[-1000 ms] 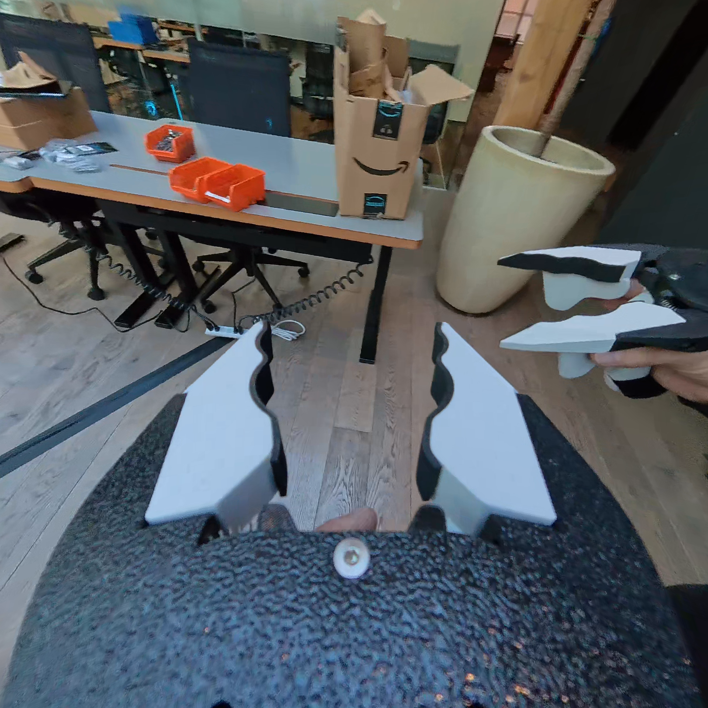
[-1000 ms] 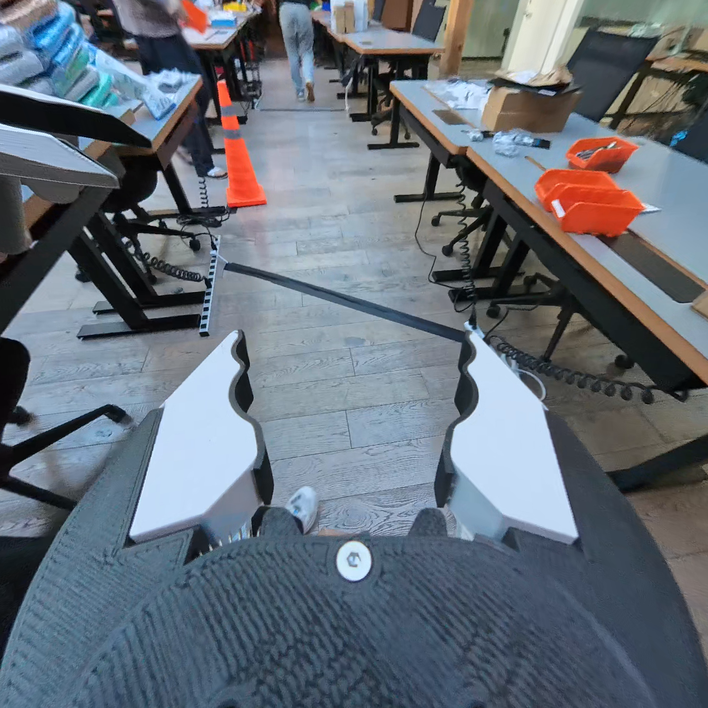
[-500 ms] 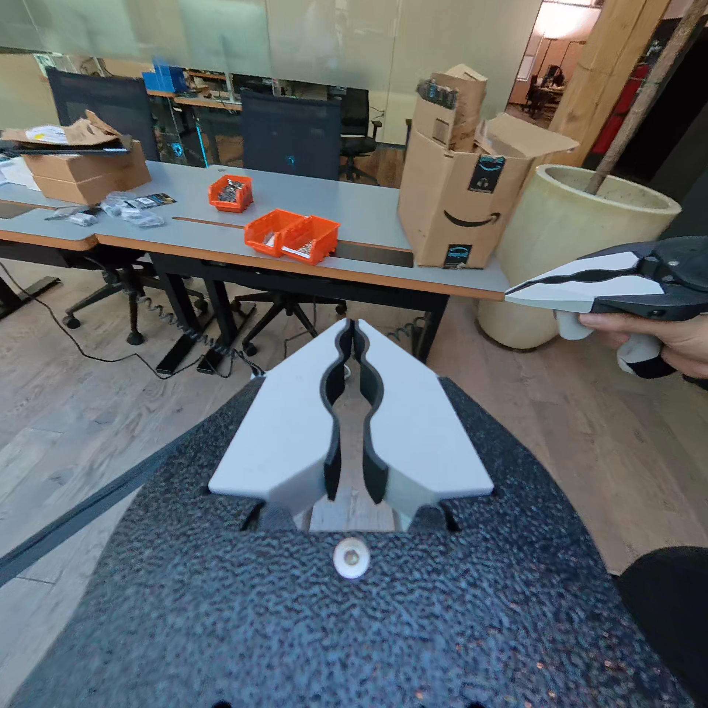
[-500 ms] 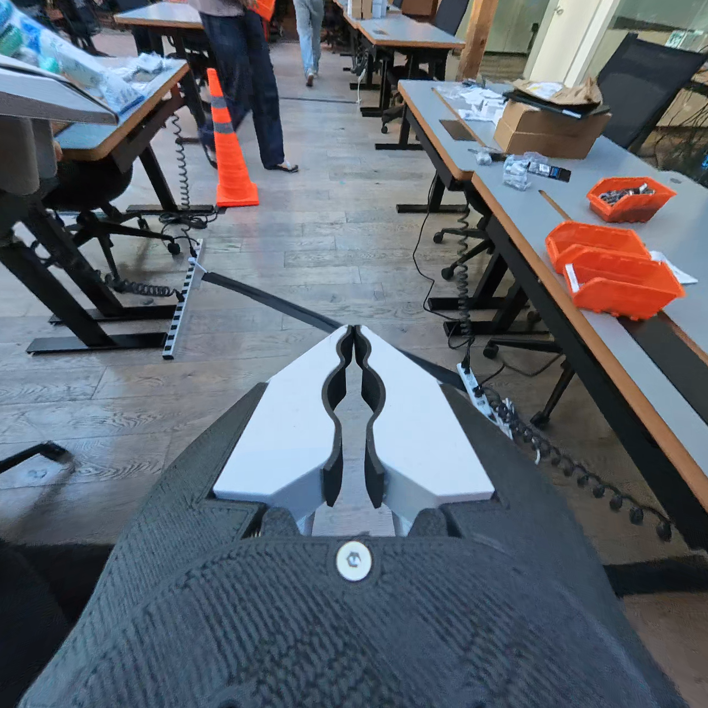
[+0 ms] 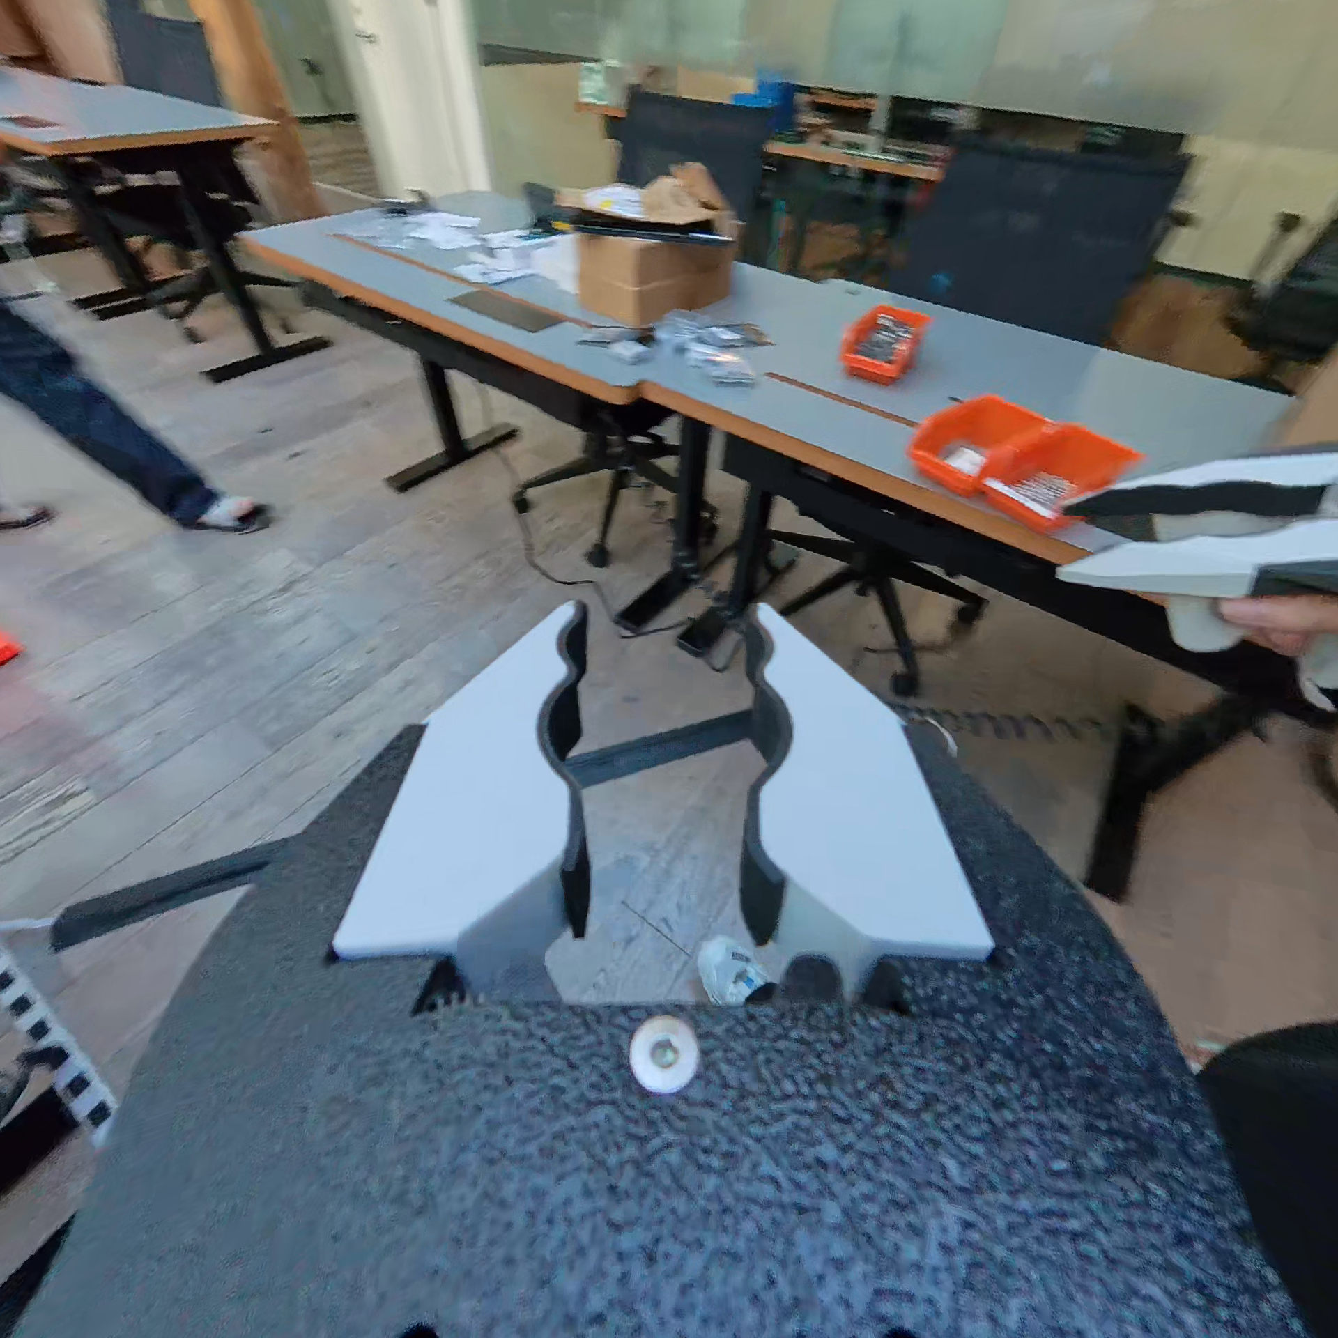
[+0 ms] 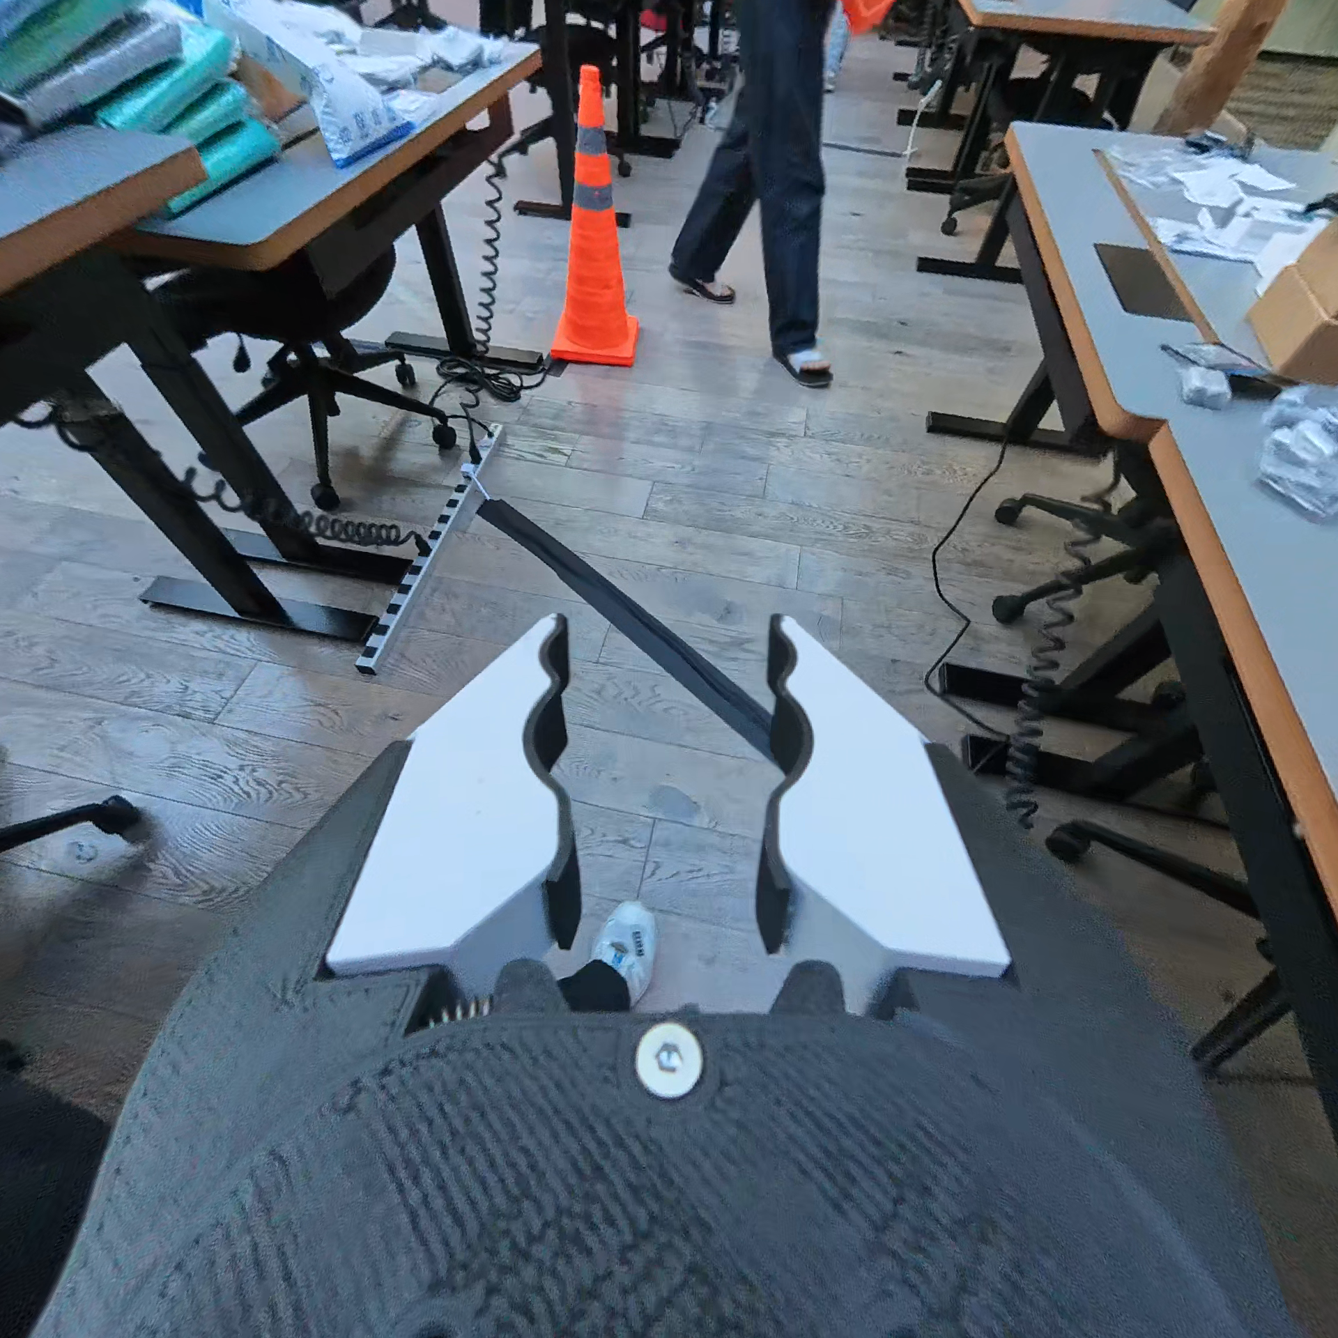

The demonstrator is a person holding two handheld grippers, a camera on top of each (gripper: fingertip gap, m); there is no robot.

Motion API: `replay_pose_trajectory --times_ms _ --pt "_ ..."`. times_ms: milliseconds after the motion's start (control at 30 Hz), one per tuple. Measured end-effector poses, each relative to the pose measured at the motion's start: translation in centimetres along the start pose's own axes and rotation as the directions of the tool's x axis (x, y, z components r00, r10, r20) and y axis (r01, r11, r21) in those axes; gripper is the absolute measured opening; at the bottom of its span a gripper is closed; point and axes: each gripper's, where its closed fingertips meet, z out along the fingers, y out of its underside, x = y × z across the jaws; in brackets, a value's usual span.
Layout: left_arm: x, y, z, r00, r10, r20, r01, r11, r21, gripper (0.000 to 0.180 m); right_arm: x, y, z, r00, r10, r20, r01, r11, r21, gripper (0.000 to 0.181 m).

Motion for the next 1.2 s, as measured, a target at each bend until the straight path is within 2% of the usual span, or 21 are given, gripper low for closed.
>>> replay_pose_trajectory --times_ms 100,200,400,533,667,1000,1200 --pt "-7.6 -0.3 2.6 0.978 -0.030 0.206 0.031 1.000 -0.004 0.066 3.1 -2.3 7.7 0.998 -0.056 0.028 0.056 0.998 0.005 0.073" --pt "-15.2 -1.1 4.5 0.907 -0.092 0.410 0.106 0.994 -0.013 0.084 4.8 -5.6 15.9 0.992 -0.044 0.117 0.046 0.999 -0.007 0.096" --pt "-27.3 -3.4 6.8 0.707 -0.257 0.659 0.252 0.962 0.104 0.114 4.6 -13.9 30.9 0.944 -0.186 0.273 0.179 0.983 0.051 0.116" --pt "-33.0 -4.2 10.1 0.699 -0.308 0.645 0.270 0.949 0.161 0.116 2.1 -18.0 40.1 0.895 -0.203 0.398 0.191 0.979 0.069 0.129" --pt "-41.3 -4.3 14.5 0.708 -0.314 0.633 0.273 0.948 0.165 0.119 1.3 -21.5 49.7 0.869 -0.258 0.422 0.248 0.966 0.078 0.135" --pt "-68.8 -10.6 26.8 0.784 -0.312 0.536 0.330 0.942 0.065 0.121 2.9 -33.3 75.4 0.912 -0.194 0.361 0.203 0.979 0.014 0.131" --pt "-82.3 -15.3 33.5 0.829 -0.259 0.496 0.273 0.961 0.046 0.121 3.4 -39.7 87.8 0.934 -0.155 0.322 0.153 0.988 0.029 0.126"
